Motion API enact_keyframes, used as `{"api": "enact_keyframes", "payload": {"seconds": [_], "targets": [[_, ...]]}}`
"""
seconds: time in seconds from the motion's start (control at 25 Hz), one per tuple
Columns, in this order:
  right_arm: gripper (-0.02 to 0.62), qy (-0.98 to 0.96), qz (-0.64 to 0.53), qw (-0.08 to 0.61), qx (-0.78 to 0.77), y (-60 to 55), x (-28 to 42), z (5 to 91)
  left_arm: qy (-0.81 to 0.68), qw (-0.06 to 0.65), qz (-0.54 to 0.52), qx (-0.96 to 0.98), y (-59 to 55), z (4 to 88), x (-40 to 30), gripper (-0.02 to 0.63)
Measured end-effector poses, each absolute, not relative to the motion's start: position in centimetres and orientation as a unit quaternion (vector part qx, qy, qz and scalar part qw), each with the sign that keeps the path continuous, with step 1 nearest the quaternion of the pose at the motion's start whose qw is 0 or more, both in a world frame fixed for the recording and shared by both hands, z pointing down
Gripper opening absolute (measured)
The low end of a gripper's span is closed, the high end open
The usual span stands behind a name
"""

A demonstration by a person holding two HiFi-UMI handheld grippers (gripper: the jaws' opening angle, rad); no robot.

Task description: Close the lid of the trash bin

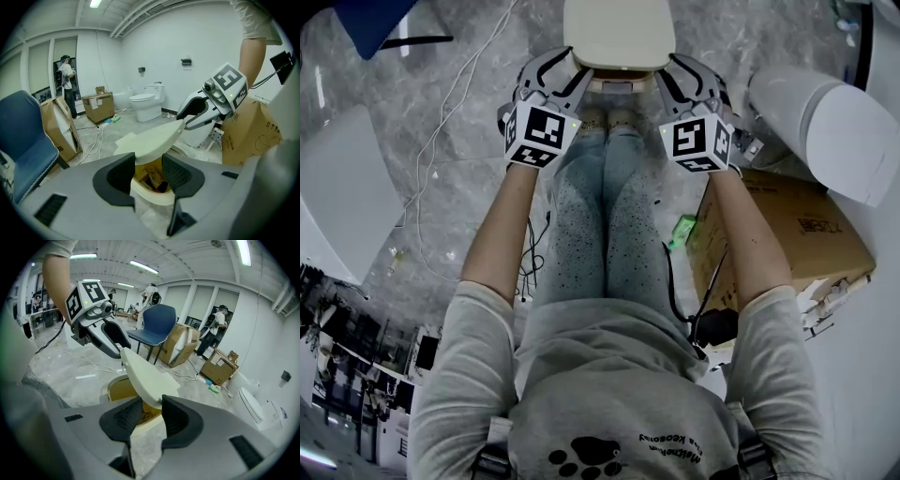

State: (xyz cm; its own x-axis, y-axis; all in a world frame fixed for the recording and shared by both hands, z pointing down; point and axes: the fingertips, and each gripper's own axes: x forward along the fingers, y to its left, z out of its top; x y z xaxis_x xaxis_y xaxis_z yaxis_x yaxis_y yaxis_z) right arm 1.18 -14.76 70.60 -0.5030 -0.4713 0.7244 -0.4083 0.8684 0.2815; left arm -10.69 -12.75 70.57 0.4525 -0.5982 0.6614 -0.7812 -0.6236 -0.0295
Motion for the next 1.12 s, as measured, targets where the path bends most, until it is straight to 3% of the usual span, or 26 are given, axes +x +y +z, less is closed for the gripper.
{"api": "enact_keyframes", "payload": {"seconds": [0.48, 0.6, 0.72, 1.12], "targets": [[0.15, -0.859, -0.045, 0.454, 0.234, -12.8, 1.4, 73.7, -0.402, 0.156, 0.342, 0.835, -10.8, 73.6, -10.9, 0.172], [0.151, -0.857, -0.045, 0.457, 0.233, -12.3, 1.4, 74.2, -0.412, 0.173, 0.356, 0.821, -10.1, 75.0, -11.6, 0.118], [0.151, -0.854, -0.052, 0.463, 0.231, -12.2, 1.4, 74.7, -0.391, 0.151, 0.397, 0.817, -9.5, 76.4, -11.1, 0.118], [0.152, -0.839, -0.067, 0.497, 0.211, -11.5, 1.6, 76.3, -0.395, 0.166, 0.393, 0.814, -8.8, 76.5, -10.7, 0.137]]}}
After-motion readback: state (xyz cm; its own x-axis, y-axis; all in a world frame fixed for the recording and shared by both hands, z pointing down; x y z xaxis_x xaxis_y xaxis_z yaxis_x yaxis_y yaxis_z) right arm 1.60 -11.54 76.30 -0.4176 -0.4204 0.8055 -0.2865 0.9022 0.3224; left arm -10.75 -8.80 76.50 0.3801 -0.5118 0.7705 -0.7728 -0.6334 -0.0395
